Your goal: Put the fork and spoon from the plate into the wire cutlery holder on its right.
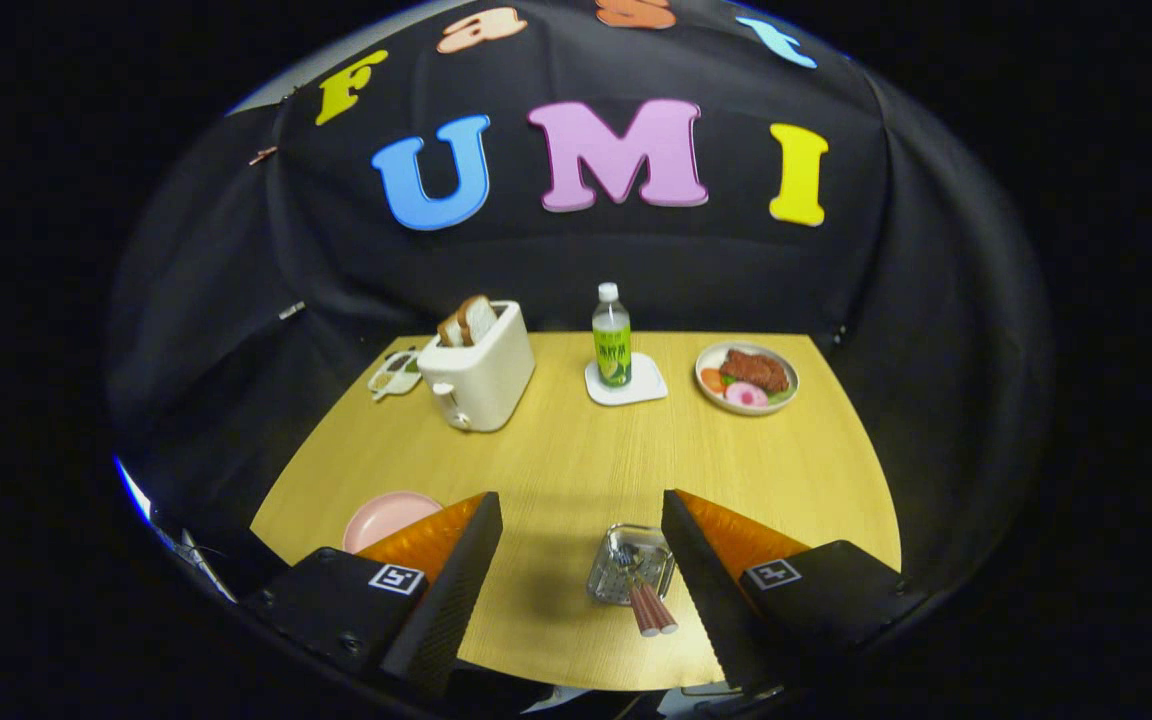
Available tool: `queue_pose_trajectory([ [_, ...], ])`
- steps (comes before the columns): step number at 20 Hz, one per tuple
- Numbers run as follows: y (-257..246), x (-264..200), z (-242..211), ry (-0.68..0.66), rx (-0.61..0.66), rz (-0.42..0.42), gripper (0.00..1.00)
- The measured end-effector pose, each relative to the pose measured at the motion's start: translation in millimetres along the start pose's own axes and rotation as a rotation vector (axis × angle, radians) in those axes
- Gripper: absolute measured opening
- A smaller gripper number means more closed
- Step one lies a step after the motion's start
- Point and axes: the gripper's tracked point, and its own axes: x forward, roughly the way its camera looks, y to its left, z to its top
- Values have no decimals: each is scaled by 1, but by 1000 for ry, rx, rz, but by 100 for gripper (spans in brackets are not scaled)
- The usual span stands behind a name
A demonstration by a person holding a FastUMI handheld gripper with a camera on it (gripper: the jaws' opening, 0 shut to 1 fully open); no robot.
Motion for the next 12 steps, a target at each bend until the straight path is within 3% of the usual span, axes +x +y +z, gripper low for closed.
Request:
queue_pose_trajectory([
  [5,9,-31,33,-151,-27,-16,100],
  [12,3,-31,31,-149,-24,-18,100],
])
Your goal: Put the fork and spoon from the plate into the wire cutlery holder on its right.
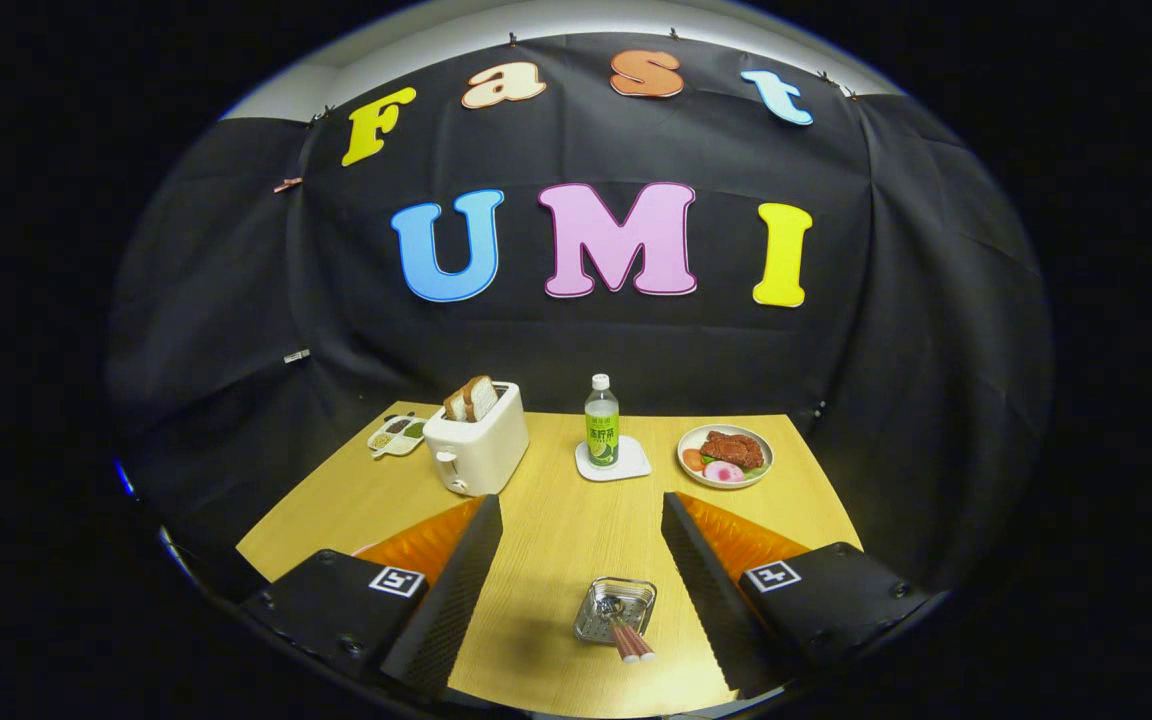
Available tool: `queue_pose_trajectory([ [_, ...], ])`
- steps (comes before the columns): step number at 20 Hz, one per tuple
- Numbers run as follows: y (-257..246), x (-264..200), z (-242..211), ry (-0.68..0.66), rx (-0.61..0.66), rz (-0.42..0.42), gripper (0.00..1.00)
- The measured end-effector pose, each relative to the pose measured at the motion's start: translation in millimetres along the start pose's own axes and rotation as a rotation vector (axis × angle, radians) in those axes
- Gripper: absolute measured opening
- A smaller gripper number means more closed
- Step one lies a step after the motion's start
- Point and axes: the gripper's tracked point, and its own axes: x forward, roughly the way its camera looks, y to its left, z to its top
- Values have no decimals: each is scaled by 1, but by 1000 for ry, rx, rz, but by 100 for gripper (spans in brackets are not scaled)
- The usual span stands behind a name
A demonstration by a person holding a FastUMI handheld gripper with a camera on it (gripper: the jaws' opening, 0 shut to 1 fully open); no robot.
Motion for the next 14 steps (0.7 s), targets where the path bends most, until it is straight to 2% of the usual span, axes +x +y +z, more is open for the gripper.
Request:
queue_pose_trajectory([
  [14,-1,8,14,23,-33,52,100],
])
